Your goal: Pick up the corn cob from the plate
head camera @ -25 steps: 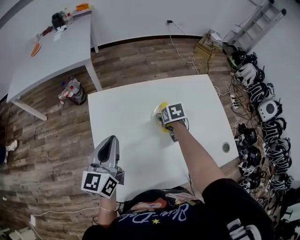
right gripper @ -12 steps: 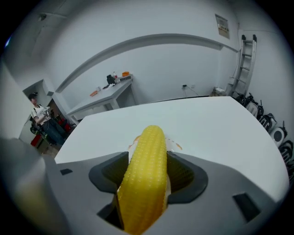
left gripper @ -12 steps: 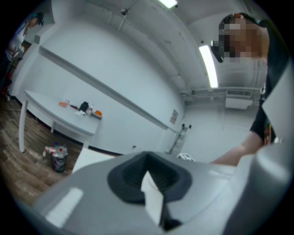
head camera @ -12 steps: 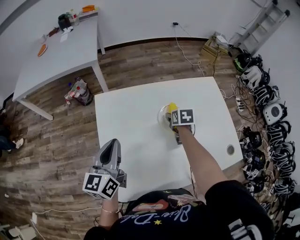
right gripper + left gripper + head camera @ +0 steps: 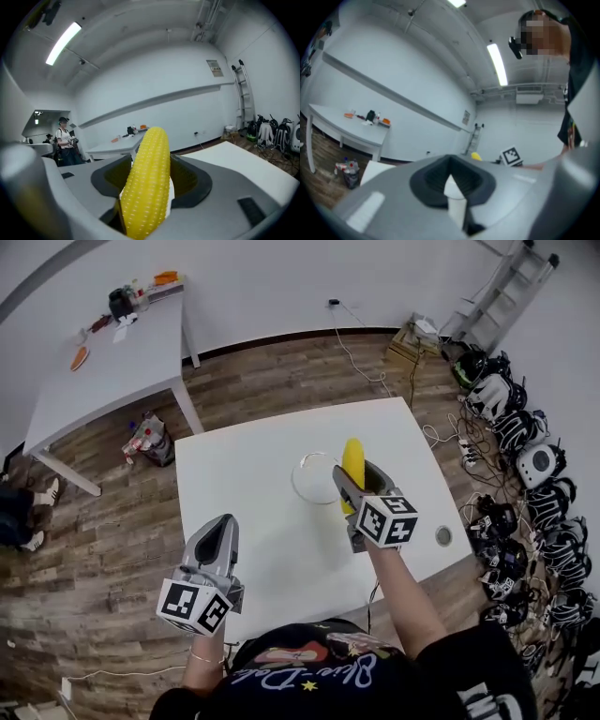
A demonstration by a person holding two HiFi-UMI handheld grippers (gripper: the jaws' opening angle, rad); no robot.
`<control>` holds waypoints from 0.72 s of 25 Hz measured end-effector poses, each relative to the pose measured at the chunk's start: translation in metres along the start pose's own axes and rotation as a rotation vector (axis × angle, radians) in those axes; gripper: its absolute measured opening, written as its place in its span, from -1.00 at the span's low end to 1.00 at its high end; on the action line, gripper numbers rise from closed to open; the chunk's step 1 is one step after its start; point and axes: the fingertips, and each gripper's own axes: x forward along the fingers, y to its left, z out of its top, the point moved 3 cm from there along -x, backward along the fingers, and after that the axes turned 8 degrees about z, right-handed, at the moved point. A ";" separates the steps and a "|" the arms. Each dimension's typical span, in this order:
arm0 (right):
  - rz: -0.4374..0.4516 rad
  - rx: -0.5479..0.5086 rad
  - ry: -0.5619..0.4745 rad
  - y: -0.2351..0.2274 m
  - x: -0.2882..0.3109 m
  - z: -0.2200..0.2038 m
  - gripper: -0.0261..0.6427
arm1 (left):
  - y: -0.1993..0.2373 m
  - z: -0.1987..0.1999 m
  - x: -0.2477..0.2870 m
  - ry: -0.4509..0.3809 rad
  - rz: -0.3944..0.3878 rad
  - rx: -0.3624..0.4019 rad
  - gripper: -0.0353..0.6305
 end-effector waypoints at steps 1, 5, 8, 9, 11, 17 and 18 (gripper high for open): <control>0.016 -0.016 -0.043 0.008 -0.015 0.008 -0.12 | -0.007 0.002 0.000 0.000 -0.007 0.025 -0.93; 0.070 -0.127 -0.146 0.037 -0.064 0.021 -0.12 | -0.028 0.010 -0.005 -0.019 -0.038 0.083 -0.93; 0.093 -0.238 -0.153 0.049 -0.081 0.016 -0.12 | -0.033 0.012 -0.010 -0.016 -0.038 0.084 -0.93; 0.096 -0.247 -0.160 0.051 -0.086 0.014 -0.12 | -0.035 0.012 -0.011 -0.015 -0.036 0.086 -0.93; 0.101 -0.246 -0.175 0.054 -0.094 0.013 -0.12 | -0.039 0.012 -0.013 -0.014 -0.037 0.096 -0.93; 0.135 -0.255 -0.192 0.062 -0.105 0.017 -0.12 | -0.049 0.010 -0.014 -0.011 -0.050 0.106 -0.93; 0.145 -0.266 -0.190 0.062 -0.105 0.017 -0.12 | -0.050 0.010 -0.014 -0.012 -0.052 0.105 -0.93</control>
